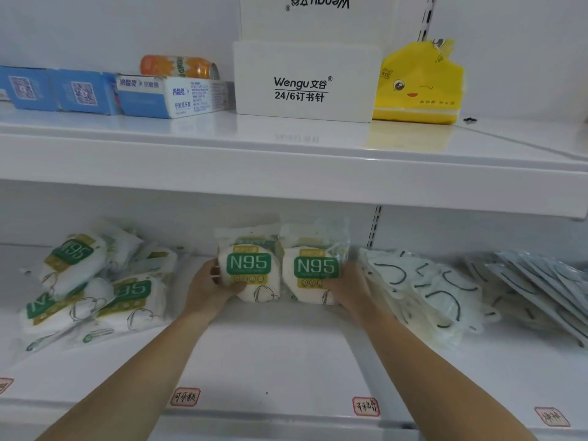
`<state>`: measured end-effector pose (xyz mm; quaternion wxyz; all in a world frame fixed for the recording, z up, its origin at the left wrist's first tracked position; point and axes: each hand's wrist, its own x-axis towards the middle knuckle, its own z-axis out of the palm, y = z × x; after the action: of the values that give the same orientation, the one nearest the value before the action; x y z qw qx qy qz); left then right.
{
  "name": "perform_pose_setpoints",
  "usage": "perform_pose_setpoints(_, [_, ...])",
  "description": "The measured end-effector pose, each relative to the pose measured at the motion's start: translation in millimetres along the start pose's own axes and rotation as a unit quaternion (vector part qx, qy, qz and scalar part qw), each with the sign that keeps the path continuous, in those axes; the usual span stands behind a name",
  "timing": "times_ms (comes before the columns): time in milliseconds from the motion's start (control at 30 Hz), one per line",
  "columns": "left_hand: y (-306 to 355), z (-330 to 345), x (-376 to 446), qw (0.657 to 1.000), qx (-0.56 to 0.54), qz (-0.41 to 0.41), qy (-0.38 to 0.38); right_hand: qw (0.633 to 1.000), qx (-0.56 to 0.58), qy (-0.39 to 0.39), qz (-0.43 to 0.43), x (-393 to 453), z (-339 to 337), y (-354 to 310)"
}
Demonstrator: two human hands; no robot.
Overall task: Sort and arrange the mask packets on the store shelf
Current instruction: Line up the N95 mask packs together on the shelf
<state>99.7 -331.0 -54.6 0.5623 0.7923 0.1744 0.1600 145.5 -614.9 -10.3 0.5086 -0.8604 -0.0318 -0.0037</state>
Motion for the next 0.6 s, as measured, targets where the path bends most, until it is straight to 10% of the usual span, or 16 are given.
perform_pose_setpoints(600, [-3.3,6.6,19.7,0.994,0.004,0.104,0.046,0.994,-0.06,0.09,0.019,17.0,25.8,18.0])
